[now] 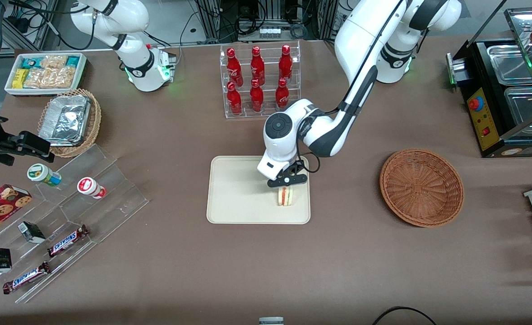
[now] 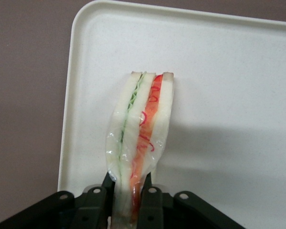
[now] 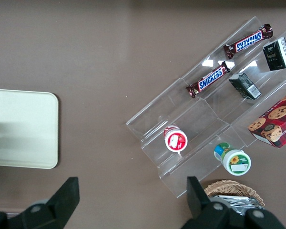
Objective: Place sandwich from basket to tray
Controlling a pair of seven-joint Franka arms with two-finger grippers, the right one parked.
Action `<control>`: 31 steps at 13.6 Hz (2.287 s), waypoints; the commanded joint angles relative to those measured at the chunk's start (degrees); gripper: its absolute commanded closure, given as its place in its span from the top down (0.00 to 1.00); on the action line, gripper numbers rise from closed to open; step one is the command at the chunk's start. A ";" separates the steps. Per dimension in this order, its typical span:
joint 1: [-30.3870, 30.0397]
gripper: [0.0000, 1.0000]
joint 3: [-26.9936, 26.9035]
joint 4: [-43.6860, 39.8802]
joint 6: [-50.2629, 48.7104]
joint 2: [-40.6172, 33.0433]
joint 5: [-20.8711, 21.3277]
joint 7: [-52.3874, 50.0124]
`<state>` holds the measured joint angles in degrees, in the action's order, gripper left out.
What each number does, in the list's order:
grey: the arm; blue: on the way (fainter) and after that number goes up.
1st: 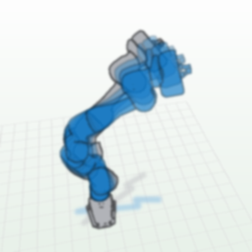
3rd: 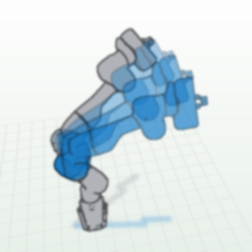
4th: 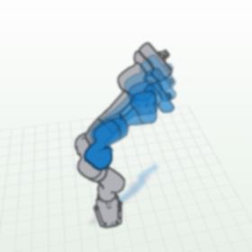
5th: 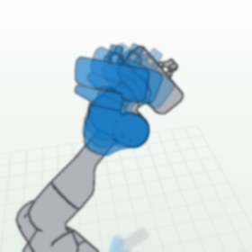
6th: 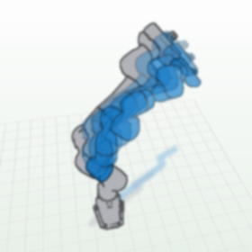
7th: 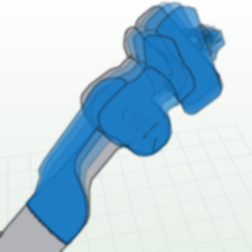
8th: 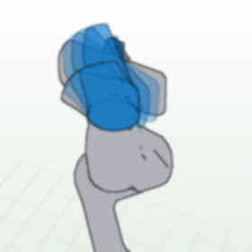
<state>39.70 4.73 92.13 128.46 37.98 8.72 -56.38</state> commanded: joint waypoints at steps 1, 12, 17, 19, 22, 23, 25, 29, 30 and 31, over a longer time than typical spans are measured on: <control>0.47 1.00 -0.95 -2.39 -1.28 -0.09 1.04 -0.57; -6.46 1.00 -8.86 -7.57 -23.94 -25.39 -1.33 -3.65; -12.34 1.00 -8.69 -5.65 -34.84 -34.88 -5.01 7.66; -15.77 1.00 -8.25 -1.53 -35.73 -39.62 -6.17 12.68; -20.70 1.00 -7.90 3.75 -37.04 -45.69 -7.57 21.02; -22.63 1.00 -7.72 4.72 -38.01 -47.28 -8.53 24.01; -28.85 1.00 -5.10 5.34 -40.55 -48.78 -9.68 30.69; -43.27 1.00 4.56 5.43 -43.72 -50.45 -10.30 35.46; -44.43 1.00 5.19 5.43 -44.78 -51.24 -10.30 36.42; -44.53 1.00 5.11 5.43 -45.48 -51.68 -10.39 36.60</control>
<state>-2.44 8.09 96.24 84.35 -11.23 -0.66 -21.19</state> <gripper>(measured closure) 0.000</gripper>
